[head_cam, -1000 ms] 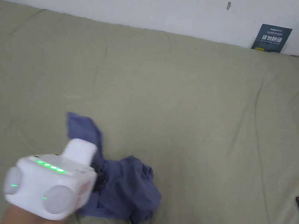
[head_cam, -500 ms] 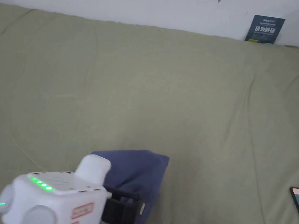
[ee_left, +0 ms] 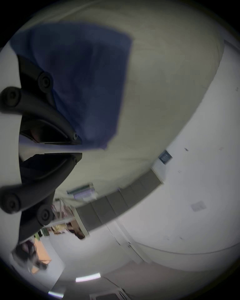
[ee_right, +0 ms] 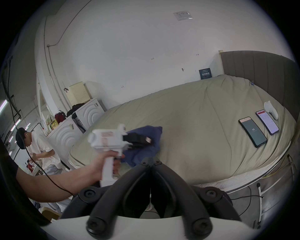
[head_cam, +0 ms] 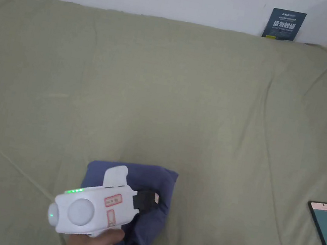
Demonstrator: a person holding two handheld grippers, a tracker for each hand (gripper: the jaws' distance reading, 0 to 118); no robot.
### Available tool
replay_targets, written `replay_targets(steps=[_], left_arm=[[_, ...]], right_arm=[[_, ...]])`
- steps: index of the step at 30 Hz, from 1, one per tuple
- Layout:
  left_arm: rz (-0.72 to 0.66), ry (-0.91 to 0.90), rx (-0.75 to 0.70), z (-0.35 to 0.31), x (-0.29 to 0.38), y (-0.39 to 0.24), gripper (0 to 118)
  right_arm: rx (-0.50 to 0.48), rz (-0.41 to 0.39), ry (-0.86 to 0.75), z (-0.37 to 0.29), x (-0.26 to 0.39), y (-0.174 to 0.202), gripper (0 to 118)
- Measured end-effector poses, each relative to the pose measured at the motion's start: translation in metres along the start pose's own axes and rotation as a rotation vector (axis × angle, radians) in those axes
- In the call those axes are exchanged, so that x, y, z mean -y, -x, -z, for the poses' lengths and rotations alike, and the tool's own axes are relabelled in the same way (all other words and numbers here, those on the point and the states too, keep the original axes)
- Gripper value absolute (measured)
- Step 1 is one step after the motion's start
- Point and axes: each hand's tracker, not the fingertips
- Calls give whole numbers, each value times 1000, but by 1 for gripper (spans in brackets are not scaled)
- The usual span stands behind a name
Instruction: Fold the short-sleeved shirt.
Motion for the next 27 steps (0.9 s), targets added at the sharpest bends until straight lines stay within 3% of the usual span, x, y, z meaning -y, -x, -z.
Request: replay_targets(steps=[4, 8, 10, 12, 13, 15, 16, 17, 18, 19, 20, 21, 24, 27], left_arm=[[5, 4, 19, -13, -11, -8, 12], [122, -101, 75, -111, -20, -15, 12], [161, -129, -10, -164, -28, -6, 12], [172, -154, -67, -201, -32, 11, 13], [174, -171, -85, -212, -37, 21, 19], [177, -101, -31, -222, -50, 49, 90], [149, -46, -23, -220, -54, 61, 116], [124, -48, -2, -214, -57, 71, 118], [84, -44, 46, -208, -59, 85, 118], [53, -50, 97, -197, -64, 96, 118], [0, 2, 119, -182, -67, 107, 118], [-34, 57, 172, -161, -69, 116, 118], [-73, 221, 245, -104, -66, 132, 118], [-11, 115, 394, -72, -55, 117, 118]], right_arm=[[-26, -19, 62, 24, -7, 1, 0], [-207, -19, 140, 84, -25, 12, 0], [-313, 54, 176, 142, -29, 11, 0], [-351, 167, 206, 197, -27, 1, 0], [-368, 232, 234, 225, -22, -7, 0], [-402, 378, 366, 275, -9, -28, 0], [-414, 413, 433, 293, 0, -37, 0], [-368, 376, 458, 301, 8, -41, 0], [-254, 312, 477, 306, 15, -46, 0], [-251, 324, 482, 309, 20, -53, 0], [-402, 459, 420, 306, 21, -63, 0], [-385, 518, 415, 304, 18, -67, 0], [-387, 467, 416, 300, 16, -65, 0], [-397, 452, 430, 302, 14, -65, 0]])
